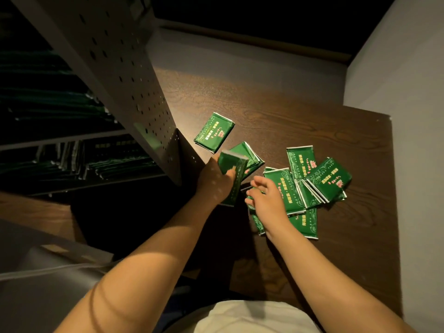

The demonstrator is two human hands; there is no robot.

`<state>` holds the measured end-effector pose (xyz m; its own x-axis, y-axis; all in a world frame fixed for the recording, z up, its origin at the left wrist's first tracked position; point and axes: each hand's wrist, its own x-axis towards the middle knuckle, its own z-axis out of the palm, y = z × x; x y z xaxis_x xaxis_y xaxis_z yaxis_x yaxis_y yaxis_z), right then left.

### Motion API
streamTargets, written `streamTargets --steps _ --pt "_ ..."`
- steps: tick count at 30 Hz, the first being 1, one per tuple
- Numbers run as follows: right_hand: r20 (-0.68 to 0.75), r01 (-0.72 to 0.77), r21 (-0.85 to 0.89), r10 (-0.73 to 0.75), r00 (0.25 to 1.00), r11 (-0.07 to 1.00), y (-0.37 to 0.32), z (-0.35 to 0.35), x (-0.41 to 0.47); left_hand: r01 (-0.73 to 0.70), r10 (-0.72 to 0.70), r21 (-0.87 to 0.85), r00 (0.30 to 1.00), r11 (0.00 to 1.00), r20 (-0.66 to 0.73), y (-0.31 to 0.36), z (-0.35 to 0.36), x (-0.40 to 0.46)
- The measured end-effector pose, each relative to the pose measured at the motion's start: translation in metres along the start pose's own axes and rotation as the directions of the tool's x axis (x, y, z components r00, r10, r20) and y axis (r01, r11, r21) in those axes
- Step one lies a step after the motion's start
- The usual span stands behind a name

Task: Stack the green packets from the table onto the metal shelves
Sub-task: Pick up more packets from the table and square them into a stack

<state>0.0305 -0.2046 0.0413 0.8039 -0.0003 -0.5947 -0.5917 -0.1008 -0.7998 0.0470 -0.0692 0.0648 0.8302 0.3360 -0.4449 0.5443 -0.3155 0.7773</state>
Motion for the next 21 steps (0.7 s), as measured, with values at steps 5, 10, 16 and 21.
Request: streamTargets --steps 5,10,16,21 --pt "0.045 -0.078 0.228 0.069 0.997 0.971 -0.023 0.006 0.013 -0.293 0.289 0.411 0.954 0.863 0.073 0.013 0.011 0.058" --pt "0.093 -0.171 0.195 0.155 0.984 0.966 -0.037 0.014 0.023 -0.404 0.373 0.577 0.911 0.71 0.179 0.001 0.024 0.081" --pt "0.038 -0.124 0.01 0.123 0.992 0.992 -0.033 0.016 0.021 -0.287 0.236 0.462 0.957 0.839 0.166 -0.009 0.029 0.078" --pt "0.043 -0.169 -0.008 0.169 0.985 0.986 -0.029 0.026 0.023 -0.035 0.004 0.17 0.984 0.985 0.179 -0.005 0.022 0.063"
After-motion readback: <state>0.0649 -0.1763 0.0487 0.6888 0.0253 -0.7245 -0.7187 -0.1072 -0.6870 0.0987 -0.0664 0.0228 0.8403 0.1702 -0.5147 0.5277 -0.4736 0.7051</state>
